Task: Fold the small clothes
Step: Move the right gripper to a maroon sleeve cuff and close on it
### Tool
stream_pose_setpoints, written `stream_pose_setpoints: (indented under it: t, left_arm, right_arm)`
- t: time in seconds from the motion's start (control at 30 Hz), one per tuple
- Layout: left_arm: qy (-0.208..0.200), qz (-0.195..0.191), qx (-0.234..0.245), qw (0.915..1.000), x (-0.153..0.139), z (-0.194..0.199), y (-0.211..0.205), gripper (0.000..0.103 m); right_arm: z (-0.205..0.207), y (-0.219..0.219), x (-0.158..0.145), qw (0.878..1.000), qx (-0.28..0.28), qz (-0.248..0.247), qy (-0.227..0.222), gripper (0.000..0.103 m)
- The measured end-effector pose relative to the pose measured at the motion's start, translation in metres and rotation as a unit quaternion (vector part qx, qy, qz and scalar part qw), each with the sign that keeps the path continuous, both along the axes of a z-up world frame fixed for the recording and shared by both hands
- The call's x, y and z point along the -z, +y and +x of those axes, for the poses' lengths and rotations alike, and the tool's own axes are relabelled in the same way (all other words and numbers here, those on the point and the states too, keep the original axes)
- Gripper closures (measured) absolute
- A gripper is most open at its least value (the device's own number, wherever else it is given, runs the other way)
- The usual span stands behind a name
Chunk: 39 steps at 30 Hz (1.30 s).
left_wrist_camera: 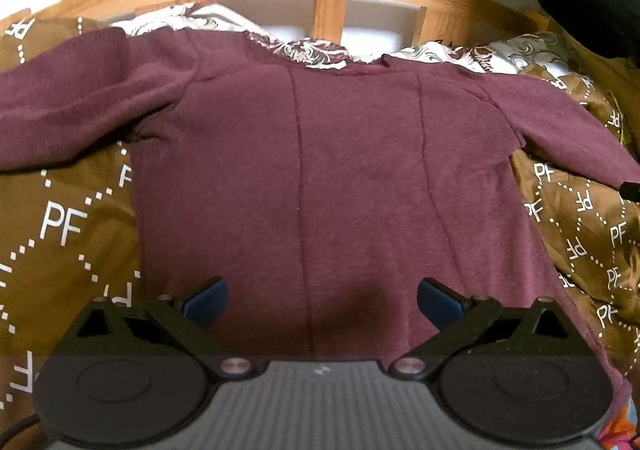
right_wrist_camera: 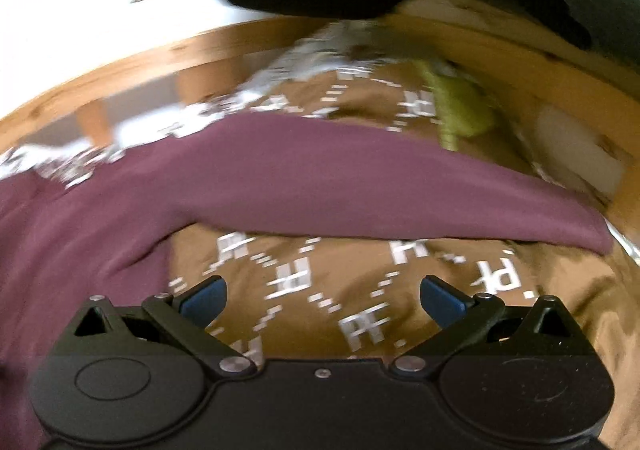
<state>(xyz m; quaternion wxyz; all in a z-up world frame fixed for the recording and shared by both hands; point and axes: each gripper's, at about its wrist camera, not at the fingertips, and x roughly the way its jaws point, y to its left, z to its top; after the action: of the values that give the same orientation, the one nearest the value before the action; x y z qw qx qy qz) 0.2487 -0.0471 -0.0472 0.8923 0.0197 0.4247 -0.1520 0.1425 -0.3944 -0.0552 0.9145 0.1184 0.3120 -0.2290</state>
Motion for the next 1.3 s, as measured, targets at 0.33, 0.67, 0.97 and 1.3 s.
stream_pose_setpoints:
  t: [0.33,0.67,0.97,1.3]
  left_arm:
    - [0.019,-0.014,-0.008,0.9997,0.015,0.006,0.006,0.001]
    - [0.024,-0.063,-0.018,0.9976,0.017,0.005,0.022,0.001]
    - [0.028,-0.07,-0.024,0.9969,0.018,0.006,0.027,0.001]
    - [0.023,-0.071,-0.023,0.997,0.019,0.006,0.027,0.001]
  right_arm:
    - [-0.003,-0.056,0.016,0.992,0.099,0.004,-0.083,0.0]
    - [0.002,-0.072,0.024,0.984,0.154,-0.03,-0.082,0.003]
    - [-0.024,-0.112,0.023,0.959,0.266,-0.022,-0.1,0.02]
    - [-0.035,-0.158,0.027,0.933,0.347,0.012,-0.09,0.042]
